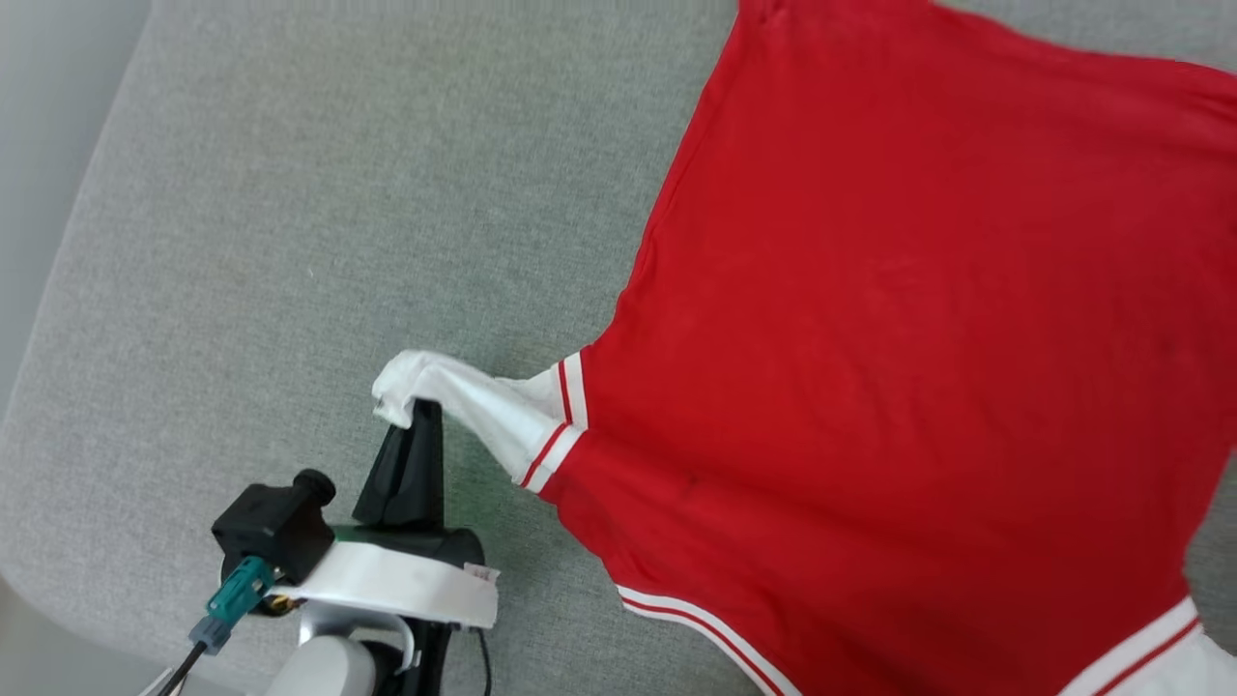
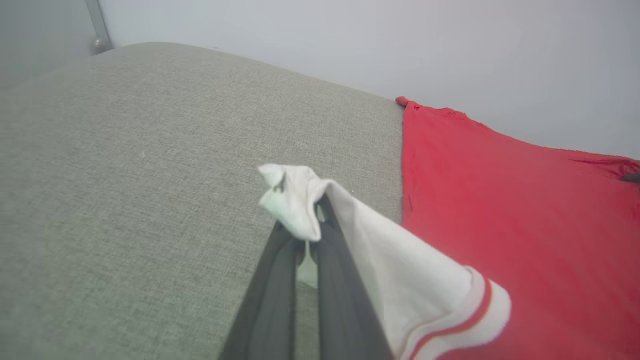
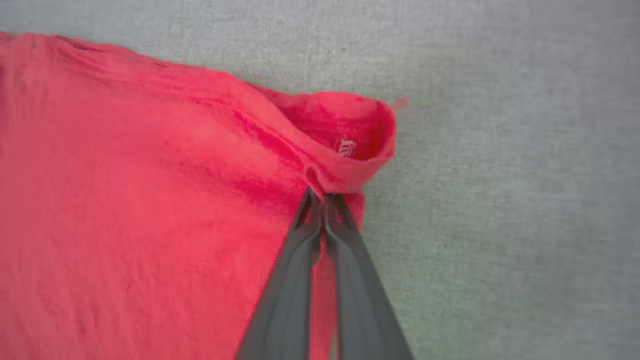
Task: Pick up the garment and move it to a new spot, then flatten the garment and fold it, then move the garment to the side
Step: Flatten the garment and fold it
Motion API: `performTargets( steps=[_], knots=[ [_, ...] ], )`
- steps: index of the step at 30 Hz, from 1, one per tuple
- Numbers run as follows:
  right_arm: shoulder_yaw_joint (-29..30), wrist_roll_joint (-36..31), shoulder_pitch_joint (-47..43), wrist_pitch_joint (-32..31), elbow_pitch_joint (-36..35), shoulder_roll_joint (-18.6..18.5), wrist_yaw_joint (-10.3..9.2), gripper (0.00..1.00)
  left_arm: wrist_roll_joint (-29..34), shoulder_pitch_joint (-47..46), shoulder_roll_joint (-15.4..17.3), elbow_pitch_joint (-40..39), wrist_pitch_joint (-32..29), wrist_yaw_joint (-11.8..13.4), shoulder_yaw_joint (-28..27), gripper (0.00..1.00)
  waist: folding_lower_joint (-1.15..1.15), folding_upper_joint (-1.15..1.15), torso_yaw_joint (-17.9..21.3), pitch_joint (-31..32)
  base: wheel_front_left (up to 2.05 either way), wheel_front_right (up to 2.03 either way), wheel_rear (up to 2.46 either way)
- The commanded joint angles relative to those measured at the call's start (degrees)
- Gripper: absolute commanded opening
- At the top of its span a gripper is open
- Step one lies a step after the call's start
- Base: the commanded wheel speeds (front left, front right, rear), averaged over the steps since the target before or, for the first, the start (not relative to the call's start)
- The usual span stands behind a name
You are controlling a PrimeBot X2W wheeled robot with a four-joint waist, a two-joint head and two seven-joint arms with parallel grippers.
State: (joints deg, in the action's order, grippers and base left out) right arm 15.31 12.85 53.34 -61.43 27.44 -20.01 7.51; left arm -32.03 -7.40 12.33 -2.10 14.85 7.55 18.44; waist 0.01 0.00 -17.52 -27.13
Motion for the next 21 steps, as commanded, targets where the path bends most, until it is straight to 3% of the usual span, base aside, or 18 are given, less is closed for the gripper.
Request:
performTargets(
  steps=[1, 7, 14, 21],
  knots=[
    [-0.76, 0.69, -0.72, 0.33, -0.93, -1.15, -0.04, 0.0, -0.22, 0.59, 0.38, 0.27, 0.29, 0.15, -0.25, 0.0, -0.01, 0.0, 1.22, 2.07, 0.0, 0.0, 0.0],
    [-8.06, 6.06, -8.37, 1.05, -8.45, -5.96, -0.04, 0.0, -1.34, 3.43, 1.51, 2.44, 0.16, 1.12, -2.41, 0.0, -0.01, 0.0, 5.18, 8.46, 0.0, 0.0, 0.0],
    [-8.57, 11.26, -26.79, -0.92, -17.97, -9.63, -0.04, 0.0, -2.96, 8.05, 3.76, 3.67, -0.99, 2.81, -5.2, 0.0, -0.01, 0.0, 11.15, 15.26, 0.0, 0.0, 0.0],
    [-4.14, 15.02, -48.68, -3.73, -24.03, -5.2, -0.04, 0.0, -4.36, 12.08, 6.1, 3.11, -2.69, 4.29, -7.41, 0.0, -0.01, 0.0, 16.44, 18.81, 0.0, 0.0, 0.0]
  ],
)
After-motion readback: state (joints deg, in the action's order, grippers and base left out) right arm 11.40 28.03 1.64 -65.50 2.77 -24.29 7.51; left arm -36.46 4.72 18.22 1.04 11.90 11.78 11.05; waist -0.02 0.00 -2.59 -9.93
